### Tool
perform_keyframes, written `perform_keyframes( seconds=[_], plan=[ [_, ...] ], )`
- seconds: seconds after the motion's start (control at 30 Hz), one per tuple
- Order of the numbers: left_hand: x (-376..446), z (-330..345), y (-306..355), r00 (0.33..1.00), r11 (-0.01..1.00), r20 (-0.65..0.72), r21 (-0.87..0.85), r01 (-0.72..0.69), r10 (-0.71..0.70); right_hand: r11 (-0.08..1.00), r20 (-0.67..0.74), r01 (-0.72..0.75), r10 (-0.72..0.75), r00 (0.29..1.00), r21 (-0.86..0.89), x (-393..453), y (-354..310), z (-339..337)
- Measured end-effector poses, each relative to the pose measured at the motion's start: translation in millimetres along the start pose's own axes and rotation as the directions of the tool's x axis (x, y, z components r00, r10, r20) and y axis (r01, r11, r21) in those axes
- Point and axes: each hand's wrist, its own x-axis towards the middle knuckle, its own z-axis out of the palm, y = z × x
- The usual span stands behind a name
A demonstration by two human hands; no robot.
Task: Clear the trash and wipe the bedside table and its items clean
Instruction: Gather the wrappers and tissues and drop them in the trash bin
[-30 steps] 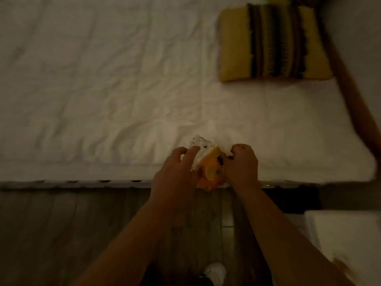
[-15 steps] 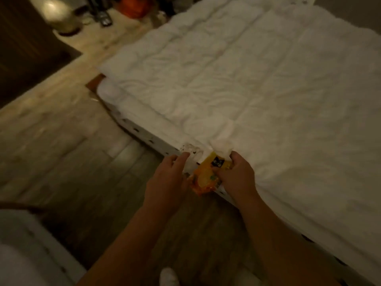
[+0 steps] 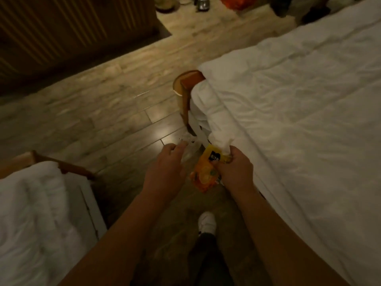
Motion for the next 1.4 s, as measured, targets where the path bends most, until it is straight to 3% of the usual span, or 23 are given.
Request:
perform_keyframes(
  seconds=[0.07, 0.27, 0.57, 0.77, 0.9, 1.17, 1.4],
  plan=[
    [57.5, -2.2, -31.2, 0.996, 0.996, -0.024, -0.025, 0.084, -0.084, 1.000, 0.040, -0.013, 0.013, 0.999, -0.002, 62.6, -10.5, 35.7],
    [156.4, -20.5, -74.2, 0.989, 0.987, -0.062, -0.090, 0.131, -0.137, 0.998, 0.078, -0.037, 0.041, 0.996, -0.060, 163.1, -47.4, 81.3],
    [320.3, -10.1, -162.1, 0.996, 0.989, -0.052, -0.137, 0.063, -0.070, 0.982, 0.119, -0.077, 0.099, 0.988, -0.174, 303.0, -77.6, 175.2],
    [424.6, -8.9, -227.5, 0.997, 0.994, 0.075, -0.110, 0.027, -0.019, 0.951, 0.058, -0.310, 0.309, 0.949, 0.014, 375.3, -87.3, 248.6],
    [485.7, -19.4, -248.0, 0.990, 0.991, 0.140, -0.131, -0.007, 0.025, 0.919, 0.016, -0.378, 0.379, 0.925, 0.111, 415.8, -99.3, 272.9],
    [608.6, 12.2, -235.4, 0.959, 0.982, 0.244, -0.156, -0.105, 0.142, 0.822, -0.136, -0.502, 0.548, 0.825, 0.268, 508.1, -95.0, 294.7],
    [711.8, 82.6, -218.4, 0.896, 0.971, 0.403, -0.213, -0.108, 0.188, 0.710, -0.290, -0.623, 0.703, 0.649, 0.328, 604.8, -56.2, 305.5]
  ],
)
